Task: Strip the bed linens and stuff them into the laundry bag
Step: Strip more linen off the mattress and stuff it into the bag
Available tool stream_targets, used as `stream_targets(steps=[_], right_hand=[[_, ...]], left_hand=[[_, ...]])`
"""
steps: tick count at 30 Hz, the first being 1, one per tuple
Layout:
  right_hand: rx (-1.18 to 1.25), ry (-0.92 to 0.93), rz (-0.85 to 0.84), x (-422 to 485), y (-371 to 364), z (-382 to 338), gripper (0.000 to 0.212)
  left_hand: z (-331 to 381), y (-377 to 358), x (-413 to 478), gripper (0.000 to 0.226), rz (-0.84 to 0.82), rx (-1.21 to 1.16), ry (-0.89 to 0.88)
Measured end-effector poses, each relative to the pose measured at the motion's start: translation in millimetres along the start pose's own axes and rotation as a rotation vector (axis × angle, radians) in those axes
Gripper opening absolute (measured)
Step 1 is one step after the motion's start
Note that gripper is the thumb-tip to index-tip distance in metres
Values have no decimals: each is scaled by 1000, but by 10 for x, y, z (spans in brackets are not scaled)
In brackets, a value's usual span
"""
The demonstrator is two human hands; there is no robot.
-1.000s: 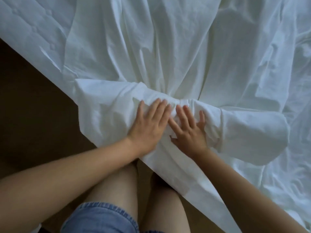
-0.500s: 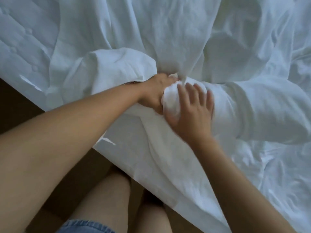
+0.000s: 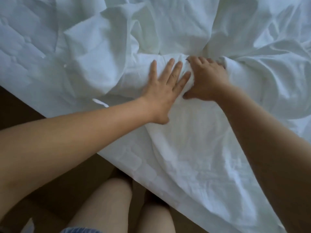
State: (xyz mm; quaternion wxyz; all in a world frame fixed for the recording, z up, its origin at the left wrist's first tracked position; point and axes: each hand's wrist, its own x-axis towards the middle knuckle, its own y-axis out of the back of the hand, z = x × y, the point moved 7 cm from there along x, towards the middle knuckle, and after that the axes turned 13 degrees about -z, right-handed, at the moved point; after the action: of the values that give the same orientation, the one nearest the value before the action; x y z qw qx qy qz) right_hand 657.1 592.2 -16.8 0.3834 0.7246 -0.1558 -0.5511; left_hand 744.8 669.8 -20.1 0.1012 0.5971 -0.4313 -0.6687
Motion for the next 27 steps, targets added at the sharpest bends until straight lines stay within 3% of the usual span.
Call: stream_targets(steps=[1,3,6,8,12,14,17,18,20,24,25,27], right_hand=[[6,-24,-21,34,7,-9,94],[18,-65,-25,66,38,-21,83],[25,-116,-80,113,103,3,73],[14,-90,-165,150,41,-33,75],[109,-36,-392,-60,-183,-141,60],[242,-11,-614,-375,-479,-227,49],[364,35,-856,-885,-1154,-502,41],[360,62,-828,-1017,-1330,-597,42],[310,44,-614,-1248,-1508,-695,58],[99,-5,150,-1973,-1359,-884,86],[32,12,229,-2110,-1415,-959,94],[-80,32,220,-2188,-1614,-1033,116]], left_hand=[[-31,-50,64,108,60,62,9],[-180,-39,179,69,175,124,42],[-230,51,216,79,47,65,23],[-227,180,178,79,143,28,-2],[-124,166,-88,63,133,-136,-64],[91,4,-294,53,-18,-238,-181],[417,-480,-656,52,-398,-315,-328],[482,-621,-735,48,-461,-331,-342],[528,-753,-778,40,-477,-392,-334],[439,-719,-641,48,-459,-513,-338],[403,-702,-602,51,-474,-566,-343],[345,-660,-578,58,-495,-645,-339]])
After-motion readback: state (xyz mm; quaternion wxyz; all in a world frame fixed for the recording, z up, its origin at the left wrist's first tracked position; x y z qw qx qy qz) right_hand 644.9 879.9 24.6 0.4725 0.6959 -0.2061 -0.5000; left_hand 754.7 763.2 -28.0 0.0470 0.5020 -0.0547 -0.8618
